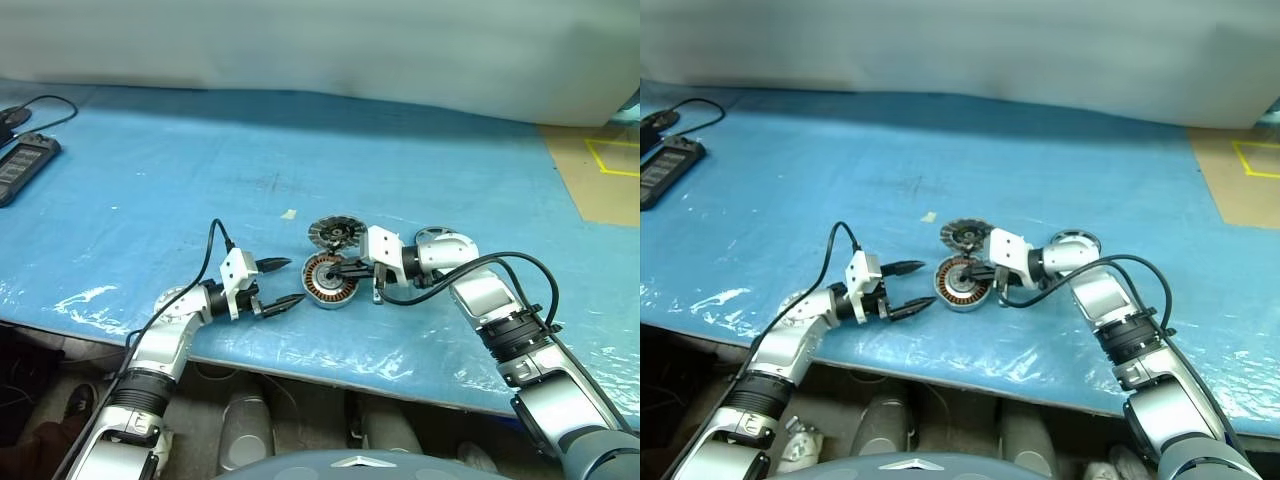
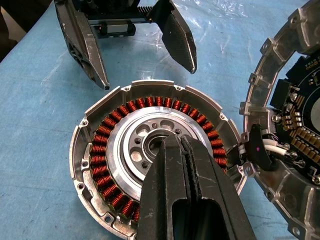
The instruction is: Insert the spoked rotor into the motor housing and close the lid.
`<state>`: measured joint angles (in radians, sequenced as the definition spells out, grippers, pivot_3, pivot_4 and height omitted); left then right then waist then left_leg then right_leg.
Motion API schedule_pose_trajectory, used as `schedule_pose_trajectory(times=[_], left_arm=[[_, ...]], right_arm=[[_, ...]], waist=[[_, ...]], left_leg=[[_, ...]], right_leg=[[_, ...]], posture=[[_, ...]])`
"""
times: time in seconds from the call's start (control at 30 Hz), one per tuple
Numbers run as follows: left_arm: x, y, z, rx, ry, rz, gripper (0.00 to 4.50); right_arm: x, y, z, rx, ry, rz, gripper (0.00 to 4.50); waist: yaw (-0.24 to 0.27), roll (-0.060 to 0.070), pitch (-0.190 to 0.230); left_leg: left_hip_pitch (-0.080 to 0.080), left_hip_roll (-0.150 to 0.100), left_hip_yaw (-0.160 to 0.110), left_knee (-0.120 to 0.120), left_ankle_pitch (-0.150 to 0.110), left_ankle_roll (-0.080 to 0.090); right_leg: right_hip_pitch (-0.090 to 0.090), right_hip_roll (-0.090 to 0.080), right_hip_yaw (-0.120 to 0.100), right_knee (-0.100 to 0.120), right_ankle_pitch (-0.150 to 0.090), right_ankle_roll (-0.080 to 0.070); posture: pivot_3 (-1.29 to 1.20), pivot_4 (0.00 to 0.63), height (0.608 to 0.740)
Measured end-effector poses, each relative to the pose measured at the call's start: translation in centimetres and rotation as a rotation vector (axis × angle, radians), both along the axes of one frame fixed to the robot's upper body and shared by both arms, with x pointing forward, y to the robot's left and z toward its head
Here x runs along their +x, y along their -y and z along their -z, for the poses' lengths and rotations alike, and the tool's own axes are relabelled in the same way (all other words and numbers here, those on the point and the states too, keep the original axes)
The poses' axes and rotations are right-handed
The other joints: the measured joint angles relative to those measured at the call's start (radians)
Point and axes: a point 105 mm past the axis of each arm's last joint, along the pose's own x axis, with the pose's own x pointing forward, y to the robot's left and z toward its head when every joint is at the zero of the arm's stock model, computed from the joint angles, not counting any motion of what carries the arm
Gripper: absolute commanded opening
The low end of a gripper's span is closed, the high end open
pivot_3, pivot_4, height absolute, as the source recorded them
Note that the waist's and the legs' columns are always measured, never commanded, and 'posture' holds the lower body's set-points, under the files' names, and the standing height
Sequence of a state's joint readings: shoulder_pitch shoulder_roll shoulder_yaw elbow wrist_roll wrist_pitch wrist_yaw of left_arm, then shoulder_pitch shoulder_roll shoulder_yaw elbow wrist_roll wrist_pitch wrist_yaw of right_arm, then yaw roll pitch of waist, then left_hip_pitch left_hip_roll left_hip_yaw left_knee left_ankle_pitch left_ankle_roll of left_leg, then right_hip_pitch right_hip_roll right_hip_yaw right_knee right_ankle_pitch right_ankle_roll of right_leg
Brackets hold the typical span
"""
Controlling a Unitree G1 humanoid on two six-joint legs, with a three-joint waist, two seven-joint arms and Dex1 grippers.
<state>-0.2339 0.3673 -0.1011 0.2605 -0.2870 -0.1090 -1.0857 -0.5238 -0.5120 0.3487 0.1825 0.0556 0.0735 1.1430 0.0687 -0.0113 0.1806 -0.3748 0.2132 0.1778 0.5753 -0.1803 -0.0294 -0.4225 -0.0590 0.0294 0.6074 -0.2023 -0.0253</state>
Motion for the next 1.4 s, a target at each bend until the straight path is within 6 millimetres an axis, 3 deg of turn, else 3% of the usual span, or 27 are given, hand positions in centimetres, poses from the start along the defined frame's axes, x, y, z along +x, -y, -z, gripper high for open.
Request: schedule_pose_trajectory(times=[0.73,1.07,1.4], left_arm=[[0.0,0.0,0.0,0.001,0.0,0.0,4.09],[0.0,0.0,0.0,0.001,0.0,0.0,4.09],[-0.1,0.0,0.0,0.0,0.001,0.001,4.09]], right_arm=[[-0.1,0.2,1.0,-0.018,0.01,-0.007,0.01],[-1.0,0.1,0.4,0.1,-0.158,0.021,0.01],[-1.3,-0.2,-0.5,0.121,-0.177,0.022,0.01]], waist=[[0.0,-0.004,-0.02],[0.0,-0.004,-0.02],[0.001,-0.004,-0.02]], left_leg=[[0.005,0.0,0.0,-0.006,0.0,0.0],[-0.002,-0.001,0.0,-0.011,0.0,0.0],[-0.006,-0.004,0.0,-0.011,-0.001,-0.001]], right_leg=[[0.003,-0.001,0.001,-0.002,-0.005,0.009],[-0.004,-0.001,0.0,-0.005,-0.005,0.003],[-0.008,-0.001,0.0,-0.004,-0.005,0.002]], posture=[[0.0,0.15,0.74],[0.0,0.15,0.74],[0.0,0.15,0.74]])
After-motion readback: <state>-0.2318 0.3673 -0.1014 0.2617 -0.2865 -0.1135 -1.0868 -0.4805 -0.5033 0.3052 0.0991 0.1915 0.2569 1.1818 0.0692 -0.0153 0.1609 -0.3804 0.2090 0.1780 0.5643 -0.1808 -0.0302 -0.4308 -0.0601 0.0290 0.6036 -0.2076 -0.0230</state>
